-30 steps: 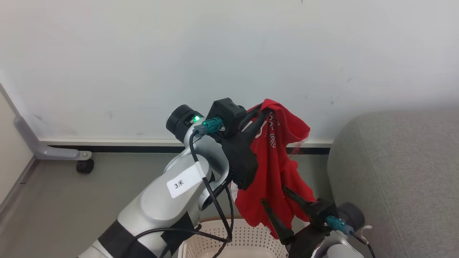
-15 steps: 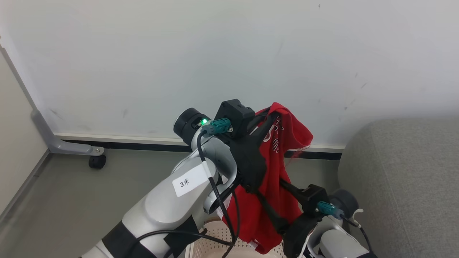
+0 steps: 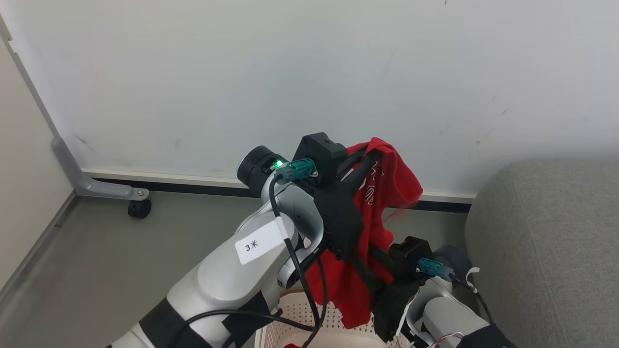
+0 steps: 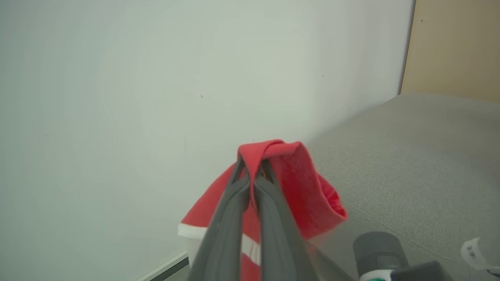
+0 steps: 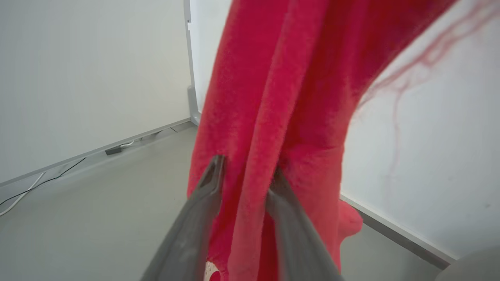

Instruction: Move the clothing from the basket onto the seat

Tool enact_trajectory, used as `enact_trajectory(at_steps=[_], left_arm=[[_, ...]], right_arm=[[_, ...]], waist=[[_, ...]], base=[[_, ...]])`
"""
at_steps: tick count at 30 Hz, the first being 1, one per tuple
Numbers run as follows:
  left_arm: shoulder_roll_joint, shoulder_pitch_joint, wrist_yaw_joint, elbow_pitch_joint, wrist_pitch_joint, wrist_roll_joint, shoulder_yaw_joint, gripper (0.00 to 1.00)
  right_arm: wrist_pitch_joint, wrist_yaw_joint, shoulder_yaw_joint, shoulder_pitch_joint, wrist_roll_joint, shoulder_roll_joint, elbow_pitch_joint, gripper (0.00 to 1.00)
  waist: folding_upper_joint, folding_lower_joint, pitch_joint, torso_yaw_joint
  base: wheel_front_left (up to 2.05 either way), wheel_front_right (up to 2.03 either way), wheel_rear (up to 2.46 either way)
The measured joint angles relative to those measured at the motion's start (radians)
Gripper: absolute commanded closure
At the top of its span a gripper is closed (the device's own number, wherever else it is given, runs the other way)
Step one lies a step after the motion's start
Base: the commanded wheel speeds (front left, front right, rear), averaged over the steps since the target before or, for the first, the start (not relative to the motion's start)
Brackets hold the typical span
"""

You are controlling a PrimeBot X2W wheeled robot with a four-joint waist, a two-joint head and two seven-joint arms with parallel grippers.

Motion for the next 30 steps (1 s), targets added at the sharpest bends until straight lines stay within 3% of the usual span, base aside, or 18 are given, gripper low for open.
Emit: enact_trajectory(at_steps=[1,3,4,12,13,14,15,16,17,26,30], left_arm=[[0.0,0.0,0.003,0.002,0.0,0.0,0.002,1.0],[0.002,0.001,0.011,0.005,0.0,0.0,0.013,1.0],[0.003,0.002,0.017,0.005,0.0,0.0,0.017,1.0],[0.035,0.044,0.044,0.019,-0.014,-0.031,0.047,1.0],[0.035,0.044,0.044,0.019,-0.014,-0.031,0.047,0.93],[0.04,0.053,0.044,0.022,-0.016,-0.033,0.05,0.64],[0.046,0.062,0.048,0.025,-0.02,-0.033,0.053,0.47],[0.049,0.07,0.052,0.029,-0.025,-0.033,0.056,0.06],[0.053,0.078,0.053,0.033,-0.028,-0.034,0.059,0.0],[0.082,0.164,0.071,0.068,-0.092,-0.035,0.064,0.0],[0.088,0.216,0.082,0.08,-0.123,-0.035,0.064,0.0]], right_arm=[[0.0,0.0,-0.001,-0.003,0.004,0.0,0.006,0.7],[0.0,0.0,-0.001,-0.007,0.012,0.0,0.013,0.94],[0.0,0.0,-0.002,-0.009,0.014,0.0,0.015,1.0],[0.0,0.0,-0.048,-0.018,0.039,0.0,0.028,1.0],[0.0,0.0,-0.048,-0.018,0.039,0.0,0.028,1.0],[0.0,0.0,-0.053,-0.018,0.04,0.0,0.026,1.0],[0.0,0.0,-0.058,-0.018,0.04,0.0,0.021,1.0],[0.0,0.0,-0.063,-0.018,0.043,-0.001,0.014,1.0],[0.0,0.0,-0.067,-0.018,0.045,-0.003,0.007,1.0],[0.0,-0.002,-0.131,0.016,0.048,-0.072,-0.083,1.0],[0.0,-0.021,-0.166,0.063,0.049,-0.105,-0.136,1.0]], waist=[[0.0,0.0,0.001,0.0],[-0.0001,0.0,0.003,-0.003],[0.0,0.0,0.003,-0.006],[-0.0001,0.0,0.009,-0.044],[-0.0001,0.0,0.009,-0.044],[-0.0001,0.0,0.01,-0.051],[0.0,0.0,0.01,-0.058],[0.0,0.0,0.011,-0.065],[-0.0001,0.0,0.011,-0.072],[0.0,0.0,0.009,-0.143],[0.0,0.0,0.006,-0.174]], base=[[0.0,0.0,0.0],[0.0,0.0,0.0],[0.0,0.0,0.0],[0.0,0.0,0.0],[0.0,0.0,0.0],[0.0,0.0,0.0],[0.0,0.0,0.0],[0.0,0.0,0.0],[0.0,0.0,0.0],[0.0,0.0,0.0],[0.0,0.0,0.0]])
